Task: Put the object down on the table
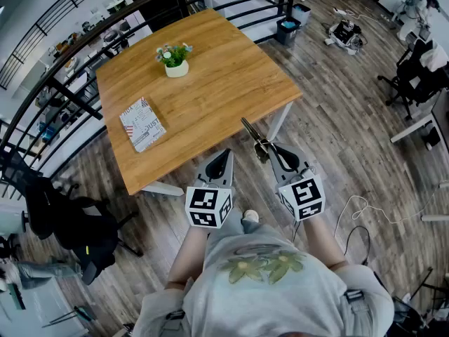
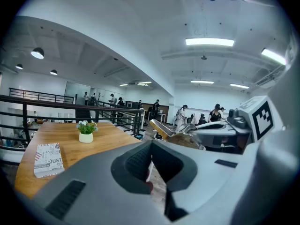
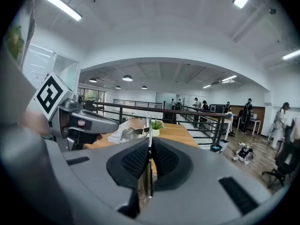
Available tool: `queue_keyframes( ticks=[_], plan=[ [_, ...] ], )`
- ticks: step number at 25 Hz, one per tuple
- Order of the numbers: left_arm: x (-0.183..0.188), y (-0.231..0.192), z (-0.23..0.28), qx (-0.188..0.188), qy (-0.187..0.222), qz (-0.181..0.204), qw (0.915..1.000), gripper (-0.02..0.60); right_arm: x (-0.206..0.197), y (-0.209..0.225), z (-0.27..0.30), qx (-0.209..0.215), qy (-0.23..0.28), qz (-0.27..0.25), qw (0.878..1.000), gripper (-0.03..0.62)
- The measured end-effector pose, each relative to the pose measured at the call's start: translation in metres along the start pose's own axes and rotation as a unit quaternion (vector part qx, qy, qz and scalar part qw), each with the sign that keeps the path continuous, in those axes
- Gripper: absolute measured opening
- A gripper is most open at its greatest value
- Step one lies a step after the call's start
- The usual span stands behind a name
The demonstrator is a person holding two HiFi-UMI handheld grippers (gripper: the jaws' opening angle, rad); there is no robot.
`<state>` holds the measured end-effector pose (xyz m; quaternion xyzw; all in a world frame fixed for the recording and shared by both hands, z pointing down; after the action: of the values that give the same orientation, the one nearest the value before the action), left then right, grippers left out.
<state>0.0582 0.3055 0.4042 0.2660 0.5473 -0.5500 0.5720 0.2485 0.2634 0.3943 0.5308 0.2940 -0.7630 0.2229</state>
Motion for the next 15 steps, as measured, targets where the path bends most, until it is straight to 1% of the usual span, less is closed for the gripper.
queue_keyframes(
  ticks=[7, 15],
  plan=[
    [0.006, -0.015, 0.005, 0.001, 0.001, 0.001, 1.0, 0.013, 0.004, 0.004, 0.017, -0.015, 0.001, 0.011, 1.0, 0.008],
    [0.03, -0.062, 0.032, 0.006, 0.004, -0.004, 1.0, 0.014, 0.021, 0.021, 0.071, -0.025, -0.005, 0.007, 1.0, 0.008]
  ],
)
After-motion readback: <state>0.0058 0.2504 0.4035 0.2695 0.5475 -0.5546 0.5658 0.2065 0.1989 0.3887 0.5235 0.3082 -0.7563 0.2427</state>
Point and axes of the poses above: the fingertips, and each gripper's own axes: z forward along the fingers, y to its right, x out of its top, the point moved 8 cm from there along -z, backward along the fingers, and after that the axes turned 8 degrees about -z, right-handed, at the moved point
